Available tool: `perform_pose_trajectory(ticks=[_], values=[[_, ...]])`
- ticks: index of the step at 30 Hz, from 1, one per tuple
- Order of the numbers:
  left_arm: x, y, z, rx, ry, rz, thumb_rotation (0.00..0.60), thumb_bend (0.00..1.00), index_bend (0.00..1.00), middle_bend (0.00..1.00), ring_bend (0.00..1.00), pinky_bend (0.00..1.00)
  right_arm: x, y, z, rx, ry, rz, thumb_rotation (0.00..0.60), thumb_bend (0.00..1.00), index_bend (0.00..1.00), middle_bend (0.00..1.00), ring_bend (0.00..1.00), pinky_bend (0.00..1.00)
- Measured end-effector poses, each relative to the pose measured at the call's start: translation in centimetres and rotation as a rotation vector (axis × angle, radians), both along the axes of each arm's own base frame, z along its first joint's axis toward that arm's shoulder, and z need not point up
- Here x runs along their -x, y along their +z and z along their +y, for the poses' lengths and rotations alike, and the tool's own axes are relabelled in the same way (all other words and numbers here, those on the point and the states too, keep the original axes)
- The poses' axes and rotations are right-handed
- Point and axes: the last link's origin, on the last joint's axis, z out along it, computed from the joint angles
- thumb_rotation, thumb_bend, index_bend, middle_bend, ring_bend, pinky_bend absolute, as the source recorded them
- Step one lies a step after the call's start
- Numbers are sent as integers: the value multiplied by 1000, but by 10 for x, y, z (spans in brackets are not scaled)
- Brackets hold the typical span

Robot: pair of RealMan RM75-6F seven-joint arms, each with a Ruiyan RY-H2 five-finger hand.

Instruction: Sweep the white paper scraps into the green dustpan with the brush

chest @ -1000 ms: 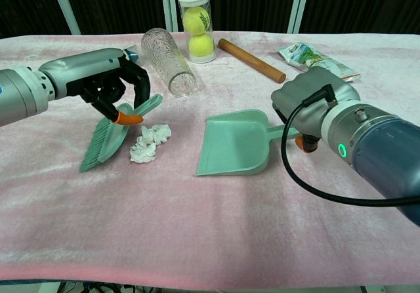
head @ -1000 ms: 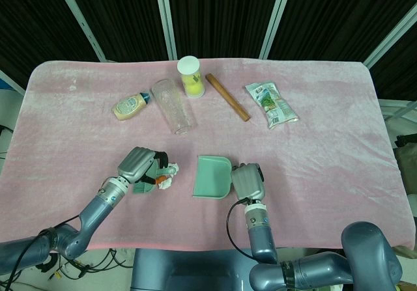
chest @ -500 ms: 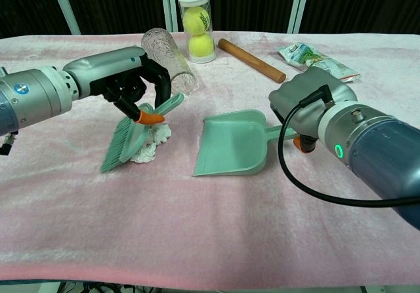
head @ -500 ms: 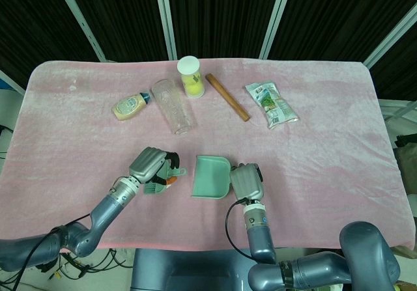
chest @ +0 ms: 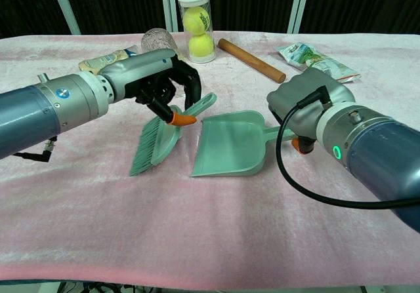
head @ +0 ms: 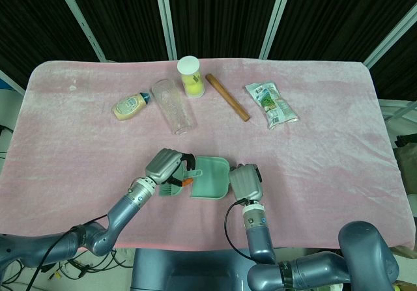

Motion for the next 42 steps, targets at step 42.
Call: perform_pose_trajectory(ticks=[42], values=[[-30, 12, 4, -76, -89, -219, 600, 354, 660, 710, 790, 930, -1, 4, 3, 0, -3, -10, 600, 394, 573, 546, 603, 708]])
